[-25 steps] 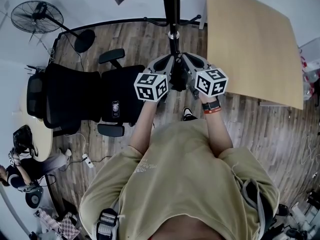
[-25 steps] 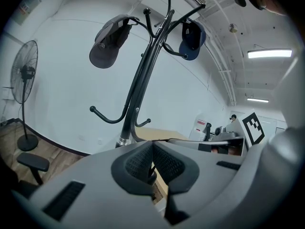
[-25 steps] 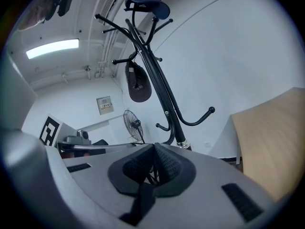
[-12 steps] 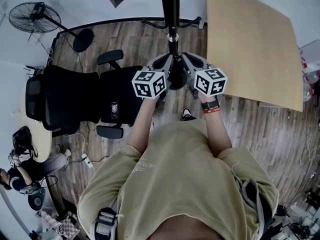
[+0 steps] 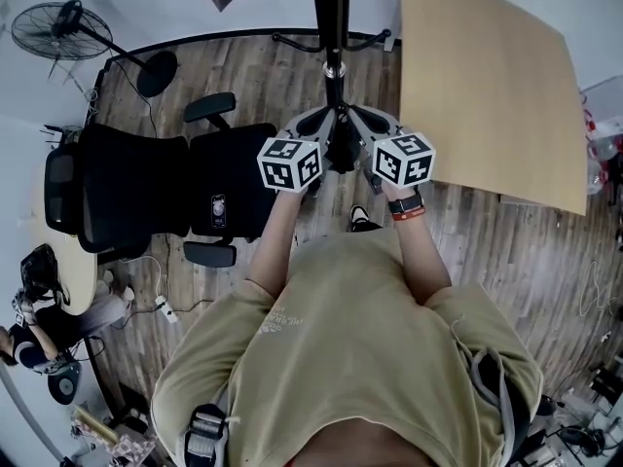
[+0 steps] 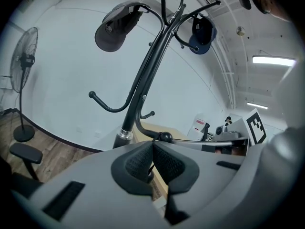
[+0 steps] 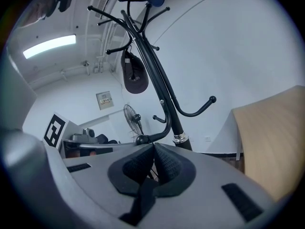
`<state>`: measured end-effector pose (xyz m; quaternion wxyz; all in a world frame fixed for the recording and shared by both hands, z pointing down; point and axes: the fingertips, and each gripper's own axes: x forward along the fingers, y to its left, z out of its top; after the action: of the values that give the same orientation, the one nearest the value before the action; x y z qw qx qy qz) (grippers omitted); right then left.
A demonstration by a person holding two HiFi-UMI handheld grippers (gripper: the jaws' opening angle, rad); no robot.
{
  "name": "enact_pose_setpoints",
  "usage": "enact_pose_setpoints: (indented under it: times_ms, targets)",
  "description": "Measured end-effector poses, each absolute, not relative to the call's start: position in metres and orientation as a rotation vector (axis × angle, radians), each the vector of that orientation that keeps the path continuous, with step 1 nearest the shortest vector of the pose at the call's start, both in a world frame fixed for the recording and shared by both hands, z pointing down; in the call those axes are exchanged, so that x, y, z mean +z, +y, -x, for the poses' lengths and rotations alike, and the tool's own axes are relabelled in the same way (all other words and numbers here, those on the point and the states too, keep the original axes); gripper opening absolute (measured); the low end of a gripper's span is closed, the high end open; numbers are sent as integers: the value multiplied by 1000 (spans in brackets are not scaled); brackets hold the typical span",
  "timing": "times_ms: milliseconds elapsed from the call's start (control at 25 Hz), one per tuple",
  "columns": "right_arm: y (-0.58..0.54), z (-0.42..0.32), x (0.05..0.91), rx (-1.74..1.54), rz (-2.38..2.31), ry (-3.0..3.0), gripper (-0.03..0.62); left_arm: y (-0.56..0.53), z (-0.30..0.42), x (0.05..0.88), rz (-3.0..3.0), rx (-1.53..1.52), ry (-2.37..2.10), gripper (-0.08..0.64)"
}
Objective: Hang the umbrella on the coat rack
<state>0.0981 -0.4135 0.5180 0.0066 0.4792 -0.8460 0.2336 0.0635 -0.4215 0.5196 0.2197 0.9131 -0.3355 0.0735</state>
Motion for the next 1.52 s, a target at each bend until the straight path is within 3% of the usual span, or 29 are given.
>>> enact_pose_setpoints:
  times_ms: [720,1520]
  targets:
    - [-393,-92,520,510,-1492,-2492,17,-393,-71,528,-2609,389,-904,26]
    - [-353,-105,475,459,-1715,-2544,15,-360,-33,459,-2662,103,-1106,23]
